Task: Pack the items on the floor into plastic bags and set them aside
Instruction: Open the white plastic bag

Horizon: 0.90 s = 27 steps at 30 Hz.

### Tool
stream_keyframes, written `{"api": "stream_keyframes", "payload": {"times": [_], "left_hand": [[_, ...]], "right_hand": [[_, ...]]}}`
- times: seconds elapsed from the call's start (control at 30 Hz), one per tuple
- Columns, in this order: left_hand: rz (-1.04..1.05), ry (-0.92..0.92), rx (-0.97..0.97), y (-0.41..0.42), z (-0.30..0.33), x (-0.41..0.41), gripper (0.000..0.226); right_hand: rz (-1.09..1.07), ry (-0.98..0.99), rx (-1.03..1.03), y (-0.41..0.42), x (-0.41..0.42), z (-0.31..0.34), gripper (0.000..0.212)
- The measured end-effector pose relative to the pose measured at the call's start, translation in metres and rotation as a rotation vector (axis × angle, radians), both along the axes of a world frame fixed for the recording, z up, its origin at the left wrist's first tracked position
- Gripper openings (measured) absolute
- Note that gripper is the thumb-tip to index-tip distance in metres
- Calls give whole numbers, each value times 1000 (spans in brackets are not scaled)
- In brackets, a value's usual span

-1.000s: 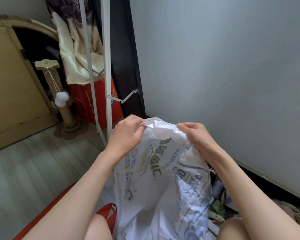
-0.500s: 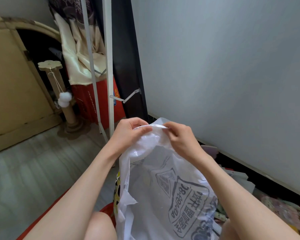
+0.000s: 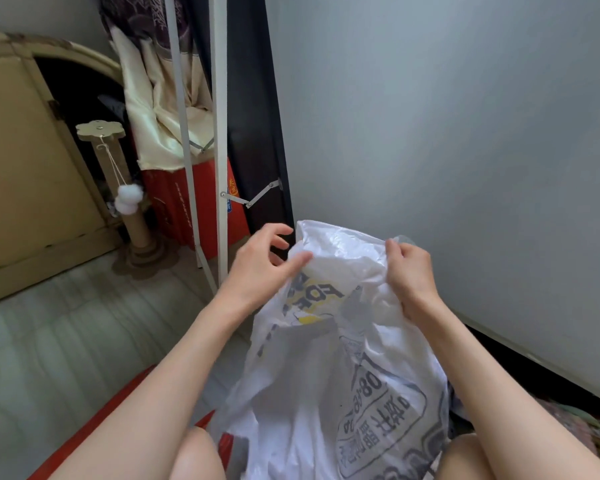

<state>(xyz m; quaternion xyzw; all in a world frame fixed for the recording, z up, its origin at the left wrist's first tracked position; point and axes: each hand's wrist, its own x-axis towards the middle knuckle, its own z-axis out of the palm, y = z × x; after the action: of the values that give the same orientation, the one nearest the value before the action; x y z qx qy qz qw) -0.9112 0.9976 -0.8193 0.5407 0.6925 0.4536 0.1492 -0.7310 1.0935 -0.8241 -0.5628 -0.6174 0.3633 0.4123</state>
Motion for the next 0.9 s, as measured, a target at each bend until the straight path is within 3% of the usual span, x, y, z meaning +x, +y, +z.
{"api": "stream_keyframes", "payload": {"times": [0.1,0.2,0.33,0.4,0.47,0.57,0.63,0.73,0.8,0.9], "left_hand": [[-96,16,-54,4,-7,12,39],[-7,-78,39,6,0,-2,19],[57,-153,29,6,-2,-15,13],[160,-6,54,8,-9,-14,20],[163,315,201,8,-10,-7,39],[-95,629,334,10,-8,13,60],[-251,625,233,11,-10,26,58],[-267,391,173,14,-11,25,27],[-274,324,196,16,-8,19,19],[-251,307,178,13,-5,18,19]], "right_hand": [[-8,112,-151,4,2,-4,41],[-7,191,-225,9,12,-3,31],[30,233,-216,7,22,3,32],[57,251,-229,4,20,4,30],[69,273,-240,3,17,5,29],[107,295,-218,-2,12,7,31],[185,335,-234,-4,10,8,25],[280,377,-247,-9,12,14,23],[248,258,-139,-7,13,11,22],[126,-120,141,-1,14,5,16]]}}
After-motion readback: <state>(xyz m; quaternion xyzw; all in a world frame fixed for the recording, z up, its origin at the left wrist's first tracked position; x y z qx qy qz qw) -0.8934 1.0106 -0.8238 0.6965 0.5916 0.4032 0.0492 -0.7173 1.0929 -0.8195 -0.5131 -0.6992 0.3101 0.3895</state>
